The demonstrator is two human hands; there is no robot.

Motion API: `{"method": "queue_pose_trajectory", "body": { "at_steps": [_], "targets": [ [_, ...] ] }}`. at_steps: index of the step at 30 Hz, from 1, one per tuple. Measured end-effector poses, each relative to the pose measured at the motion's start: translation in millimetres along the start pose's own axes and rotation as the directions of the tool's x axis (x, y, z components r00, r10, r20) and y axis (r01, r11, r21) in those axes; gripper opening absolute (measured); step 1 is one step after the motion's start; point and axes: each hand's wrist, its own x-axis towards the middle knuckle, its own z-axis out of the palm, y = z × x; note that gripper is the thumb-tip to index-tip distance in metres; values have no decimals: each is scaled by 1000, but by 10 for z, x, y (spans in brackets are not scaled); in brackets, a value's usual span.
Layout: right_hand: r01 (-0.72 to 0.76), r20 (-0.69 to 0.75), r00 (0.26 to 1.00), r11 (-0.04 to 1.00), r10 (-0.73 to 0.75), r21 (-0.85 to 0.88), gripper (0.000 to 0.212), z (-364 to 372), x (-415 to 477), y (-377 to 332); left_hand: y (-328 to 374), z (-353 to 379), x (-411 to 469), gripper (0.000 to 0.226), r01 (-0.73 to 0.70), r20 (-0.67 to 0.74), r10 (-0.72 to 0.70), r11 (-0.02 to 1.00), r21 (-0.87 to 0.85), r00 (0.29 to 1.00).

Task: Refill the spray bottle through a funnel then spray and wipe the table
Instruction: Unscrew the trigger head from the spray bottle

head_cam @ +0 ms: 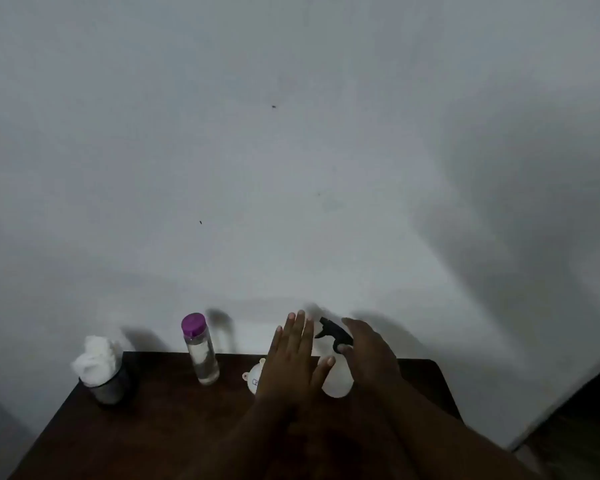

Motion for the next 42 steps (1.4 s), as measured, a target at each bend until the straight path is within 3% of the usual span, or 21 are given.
{"method": "queue_pose_trajectory", "body": {
  "at_steps": [9,16,20,22,24,28,31,33,36,39,42],
  "targets": [
    [-98,-9,995,995,98,34,6,30,-7,4,-110,95,-141,82,-19,18,20,999,-29,1000],
    [-4,23,1000,994,2,107,3,83,-332,30,-56,171,-363,84,27,71,-27,1000,0,997],
    [20,64,998,989,-30,145,9,107,-626,-42,-16,274,-686,55,130,58,-123,981,-146,991],
    [11,88,996,986,-26,164,11,118,-774,-104,17,272,-893,48,237,89,-221,937,-258,971],
    [24,113,993,984,-44,177,9,114,-922,-174,-1,319,-1073,56,317,143,-284,881,-350,948],
    [44,168,983,981,-77,191,7,132,-1219,-333,-3,361,-1426,73,390,244,-304,744,-543,921],
    [66,184,977,973,-108,219,6,179,-1444,-447,75,284,-1639,62,471,293,-371,623,-625,881],
    [80,203,970,967,-131,241,6,202,-1594,-511,151,236,-1778,45,492,364,-330,567,-661,871],
    [102,221,961,957,-166,273,7,213,-1768,-567,198,184,-2029,27,489,285,-413,566,-663,865],
    [100,279,943,956,-180,277,24,211,-1861,-577,281,87,-2194,33,421,210,-390,603,-678,896],
    [141,309,932,974,-190,175,30,206,-1940,-621,293,62,-2322,40,426,205,-392,641,-639,897]
  ]
}}
